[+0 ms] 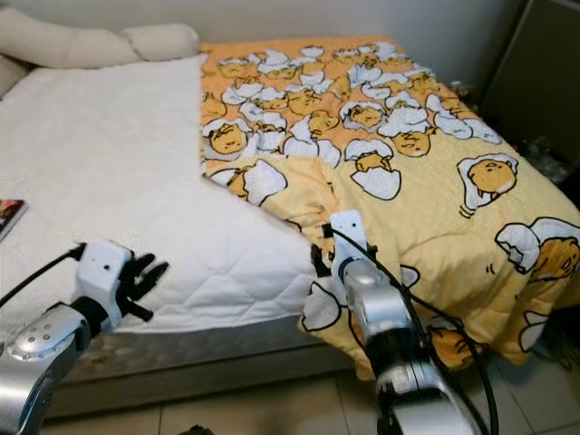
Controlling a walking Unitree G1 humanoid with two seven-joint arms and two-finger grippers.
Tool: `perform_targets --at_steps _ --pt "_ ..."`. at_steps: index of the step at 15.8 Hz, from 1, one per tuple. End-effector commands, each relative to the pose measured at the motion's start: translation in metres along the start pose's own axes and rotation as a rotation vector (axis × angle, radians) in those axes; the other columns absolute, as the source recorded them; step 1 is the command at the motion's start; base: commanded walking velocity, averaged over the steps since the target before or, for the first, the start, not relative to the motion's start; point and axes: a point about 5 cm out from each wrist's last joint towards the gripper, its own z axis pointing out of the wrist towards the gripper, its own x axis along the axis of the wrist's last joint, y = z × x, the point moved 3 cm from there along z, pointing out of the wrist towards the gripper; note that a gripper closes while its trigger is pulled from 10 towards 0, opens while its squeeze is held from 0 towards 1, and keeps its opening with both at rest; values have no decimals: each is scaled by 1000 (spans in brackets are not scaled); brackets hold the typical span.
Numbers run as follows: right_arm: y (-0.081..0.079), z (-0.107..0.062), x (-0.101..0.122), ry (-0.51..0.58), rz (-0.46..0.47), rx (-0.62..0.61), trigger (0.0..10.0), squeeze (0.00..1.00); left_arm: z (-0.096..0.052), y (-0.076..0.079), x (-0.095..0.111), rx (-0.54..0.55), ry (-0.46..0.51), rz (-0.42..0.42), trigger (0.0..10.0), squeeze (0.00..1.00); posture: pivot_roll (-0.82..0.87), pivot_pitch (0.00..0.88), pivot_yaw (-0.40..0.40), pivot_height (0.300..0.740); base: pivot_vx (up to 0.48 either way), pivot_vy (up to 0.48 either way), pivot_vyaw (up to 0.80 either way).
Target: Clean up the room
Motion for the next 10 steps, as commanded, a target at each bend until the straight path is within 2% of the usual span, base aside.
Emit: perform_targets --at_steps 1,3,6,7,8,10 --pt "4 3 8 18 -9 -16 10000 0 2 7 6 -72 5 14 10000 0 -7 0 25 740 0 0 0" --pt "-2 11 14 0 -41 8 10000 0 5 15 7 -181 -20 70 10000 0 16 0 14 740 0 0 0" --pt "-4 14 19 -11 -47 -7 10000 0 4 17 12 -227 -29 111 10000 0 64 0 -7 740 0 0 0" --pt "-1 15 20 -17 -92 -39 4588 0 1 19 12 -242 -36 116 10000 0 85 0 -5 740 0 0 0" --pt "3 15 21 -21 -99 -72 0 0 -4 21 11 -261 -47 116 10000 0 90 0 4 740 0 0 0" --pt "4 15 20 -27 -83 -86 0 0 -9 25 9 -284 -57 114 10000 0 92 7 14 740 0 0 0"
